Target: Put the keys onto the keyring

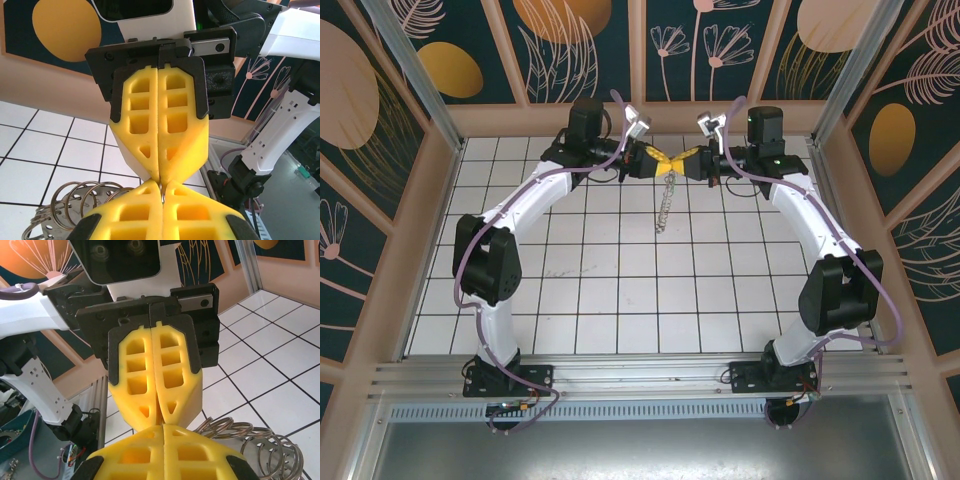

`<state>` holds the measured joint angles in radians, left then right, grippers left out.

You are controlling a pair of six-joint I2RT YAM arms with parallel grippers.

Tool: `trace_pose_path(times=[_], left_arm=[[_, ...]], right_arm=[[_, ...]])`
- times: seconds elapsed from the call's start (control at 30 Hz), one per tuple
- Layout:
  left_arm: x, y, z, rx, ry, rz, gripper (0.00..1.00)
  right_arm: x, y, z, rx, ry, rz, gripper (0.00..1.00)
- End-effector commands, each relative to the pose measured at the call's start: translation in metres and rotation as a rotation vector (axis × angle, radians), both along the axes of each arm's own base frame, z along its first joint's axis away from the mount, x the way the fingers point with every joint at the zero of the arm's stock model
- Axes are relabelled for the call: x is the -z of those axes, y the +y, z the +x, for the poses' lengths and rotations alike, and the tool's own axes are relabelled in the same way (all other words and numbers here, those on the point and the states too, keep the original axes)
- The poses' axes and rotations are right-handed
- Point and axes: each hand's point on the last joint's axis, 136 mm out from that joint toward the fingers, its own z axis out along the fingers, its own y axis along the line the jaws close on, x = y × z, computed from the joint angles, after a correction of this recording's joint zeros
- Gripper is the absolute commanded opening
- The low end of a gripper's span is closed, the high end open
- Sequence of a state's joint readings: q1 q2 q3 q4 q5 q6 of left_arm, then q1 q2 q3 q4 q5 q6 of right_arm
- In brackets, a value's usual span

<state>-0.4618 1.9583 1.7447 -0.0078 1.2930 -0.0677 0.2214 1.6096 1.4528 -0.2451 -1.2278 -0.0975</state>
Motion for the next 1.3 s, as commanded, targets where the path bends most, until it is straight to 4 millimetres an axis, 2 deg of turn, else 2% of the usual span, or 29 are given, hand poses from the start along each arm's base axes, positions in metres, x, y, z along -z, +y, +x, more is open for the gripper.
trace_pose_path(times=[0.0, 0.17, 0.3, 0.43, 0.6, 0.77, 0.97, 1.1, 1.27], left_arm=[[-0.01, -0.006, -0.022, 0.052, -0.042, -0.022, 0.0], [-0.016, -0.007, -0.019, 0.025, -0.063, -0.036, 0.0], [-0.019, -0.007, -0.018, 0.016, -0.066, -0.042, 0.0], [-0.023, -0.007, -0.014, -0.008, -0.074, -0.052, 0.0], [-0.032, -0.006, -0.01, -0.065, -0.085, -0.088, 0.0], [-0.049, -0.001, -0.007, -0.151, -0.1, -0.164, 0.0], [-0.08, 0.011, -0.014, -0.211, -0.103, -0.325, 0.0], [-0.097, 0.021, -0.022, -0.224, -0.102, -0.426, 0.0], [-0.114, 0.032, -0.034, -0.203, -0.097, -0.537, 0.0]], right_arm=[[-0.03, 0.003, 0.006, -0.013, -0.114, 0.052, 0.0], [-0.045, -0.001, 0.005, 0.004, -0.131, 0.076, 0.23], [-0.06, -0.012, 0.006, 0.047, -0.154, 0.103, 0.32], [-0.072, -0.019, 0.002, 0.081, -0.181, 0.115, 0.34], [-0.072, -0.029, -0.001, 0.191, -0.203, 0.131, 0.35], [-0.071, -0.055, -0.003, 0.369, -0.198, 0.211, 0.36], [-0.064, -0.075, -0.011, 0.526, -0.175, 0.328, 0.38], [-0.062, -0.076, -0.02, 0.518, -0.158, 0.39, 0.37], [-0.068, -0.069, -0.032, 0.46, -0.172, 0.442, 0.37]])
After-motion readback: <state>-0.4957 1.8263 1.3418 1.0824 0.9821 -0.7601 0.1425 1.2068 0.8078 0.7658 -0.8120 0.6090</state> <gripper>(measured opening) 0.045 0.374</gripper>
